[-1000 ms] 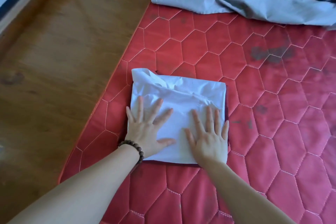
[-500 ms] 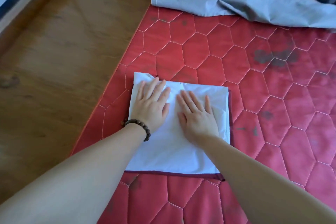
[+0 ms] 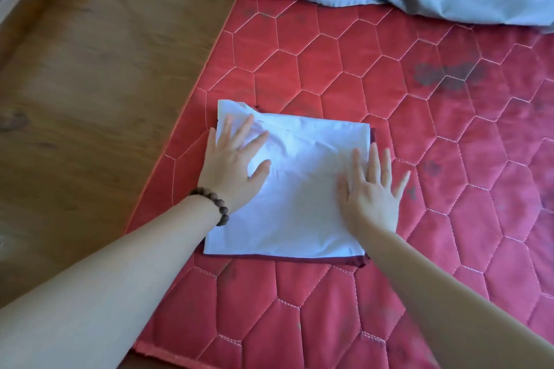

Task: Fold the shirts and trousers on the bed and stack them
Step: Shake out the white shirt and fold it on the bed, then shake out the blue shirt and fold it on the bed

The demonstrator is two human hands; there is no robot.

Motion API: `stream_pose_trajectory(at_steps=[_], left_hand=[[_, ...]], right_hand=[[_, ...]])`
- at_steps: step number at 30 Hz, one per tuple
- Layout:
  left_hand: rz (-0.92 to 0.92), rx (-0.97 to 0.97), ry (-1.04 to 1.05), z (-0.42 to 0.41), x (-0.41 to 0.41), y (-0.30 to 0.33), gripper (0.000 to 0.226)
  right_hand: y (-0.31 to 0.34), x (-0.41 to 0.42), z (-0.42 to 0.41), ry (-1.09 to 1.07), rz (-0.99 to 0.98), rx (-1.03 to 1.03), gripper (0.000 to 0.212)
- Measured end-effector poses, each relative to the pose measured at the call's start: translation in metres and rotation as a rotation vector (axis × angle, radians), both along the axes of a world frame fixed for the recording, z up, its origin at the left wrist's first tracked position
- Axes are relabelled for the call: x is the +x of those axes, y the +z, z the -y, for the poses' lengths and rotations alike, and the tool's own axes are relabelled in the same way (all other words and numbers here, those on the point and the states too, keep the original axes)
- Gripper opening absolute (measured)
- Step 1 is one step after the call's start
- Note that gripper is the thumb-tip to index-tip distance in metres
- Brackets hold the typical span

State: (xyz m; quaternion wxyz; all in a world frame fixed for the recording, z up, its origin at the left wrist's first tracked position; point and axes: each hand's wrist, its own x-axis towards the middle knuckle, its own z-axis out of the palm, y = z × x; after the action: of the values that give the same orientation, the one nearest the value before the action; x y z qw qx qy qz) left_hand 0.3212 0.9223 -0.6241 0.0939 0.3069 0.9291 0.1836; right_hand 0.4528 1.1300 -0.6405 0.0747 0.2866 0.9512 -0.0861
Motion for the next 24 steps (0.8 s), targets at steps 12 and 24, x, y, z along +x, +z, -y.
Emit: stream_pose_trajectory(at_steps=[12, 24], left_hand=[[-0.135, -0.342, -0.072, 0.016, 0.096, -0.042, 0.075], [0.124, -0.464, -0.006, -0.023, 0.122, 0.014, 0.068]], right_hand=[[-0.023, 0.056, 0.048, 0.147, -0.012, -0.032, 0.061], [0.033, 0.086, 0.000, 0.071, -0.103, -0.355, 0.057]])
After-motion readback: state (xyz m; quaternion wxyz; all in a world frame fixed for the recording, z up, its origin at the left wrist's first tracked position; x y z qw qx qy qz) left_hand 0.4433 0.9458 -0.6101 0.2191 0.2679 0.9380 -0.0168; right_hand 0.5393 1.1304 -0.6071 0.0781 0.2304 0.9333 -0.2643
